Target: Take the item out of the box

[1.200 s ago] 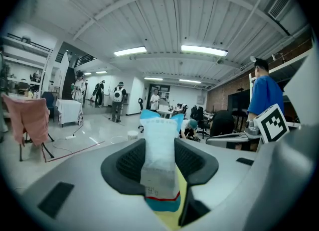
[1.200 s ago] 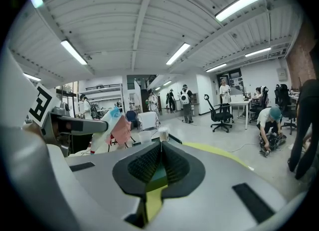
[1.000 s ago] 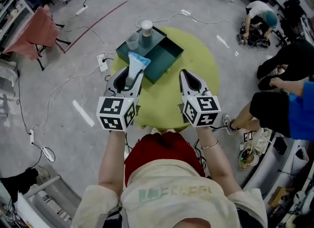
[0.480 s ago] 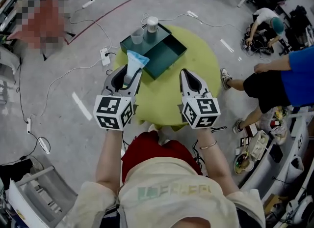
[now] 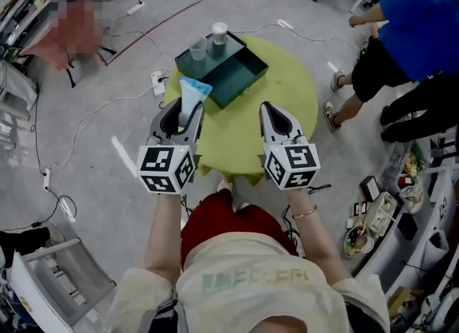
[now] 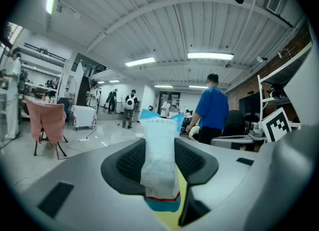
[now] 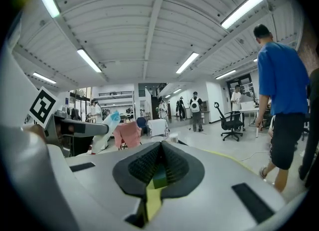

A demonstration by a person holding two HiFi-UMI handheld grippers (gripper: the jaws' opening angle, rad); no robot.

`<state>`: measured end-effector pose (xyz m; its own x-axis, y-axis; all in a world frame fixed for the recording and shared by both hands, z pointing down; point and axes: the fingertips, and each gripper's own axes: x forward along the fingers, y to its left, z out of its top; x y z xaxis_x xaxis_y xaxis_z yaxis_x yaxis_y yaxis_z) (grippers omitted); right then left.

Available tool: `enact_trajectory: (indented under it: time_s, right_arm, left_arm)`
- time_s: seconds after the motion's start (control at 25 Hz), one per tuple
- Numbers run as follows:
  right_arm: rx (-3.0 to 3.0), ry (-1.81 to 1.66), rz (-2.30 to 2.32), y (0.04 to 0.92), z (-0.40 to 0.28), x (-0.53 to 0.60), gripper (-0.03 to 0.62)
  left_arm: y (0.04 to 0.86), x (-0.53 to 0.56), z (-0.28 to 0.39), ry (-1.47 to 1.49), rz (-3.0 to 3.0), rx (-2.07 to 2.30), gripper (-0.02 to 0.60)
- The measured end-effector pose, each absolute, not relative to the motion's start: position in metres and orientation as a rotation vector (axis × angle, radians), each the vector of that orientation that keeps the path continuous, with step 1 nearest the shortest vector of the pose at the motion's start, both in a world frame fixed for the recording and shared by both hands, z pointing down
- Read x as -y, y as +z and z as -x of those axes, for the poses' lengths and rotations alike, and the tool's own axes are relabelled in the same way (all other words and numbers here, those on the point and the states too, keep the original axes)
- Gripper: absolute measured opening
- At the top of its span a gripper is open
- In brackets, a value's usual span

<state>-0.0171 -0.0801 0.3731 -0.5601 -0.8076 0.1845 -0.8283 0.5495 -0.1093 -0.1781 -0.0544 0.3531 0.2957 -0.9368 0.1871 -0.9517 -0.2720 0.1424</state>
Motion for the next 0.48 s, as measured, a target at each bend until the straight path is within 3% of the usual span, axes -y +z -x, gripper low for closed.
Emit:
enact_trajectory:
  time_s: [0.48]
  right_arm:
    - [2.719, 0.265, -1.375, 0.370, -0.028, 0.018, 0.035]
  left_arm:
    - [0.349, -0.018, 0.131, 0.078, -2.311, 1.810, 0.190]
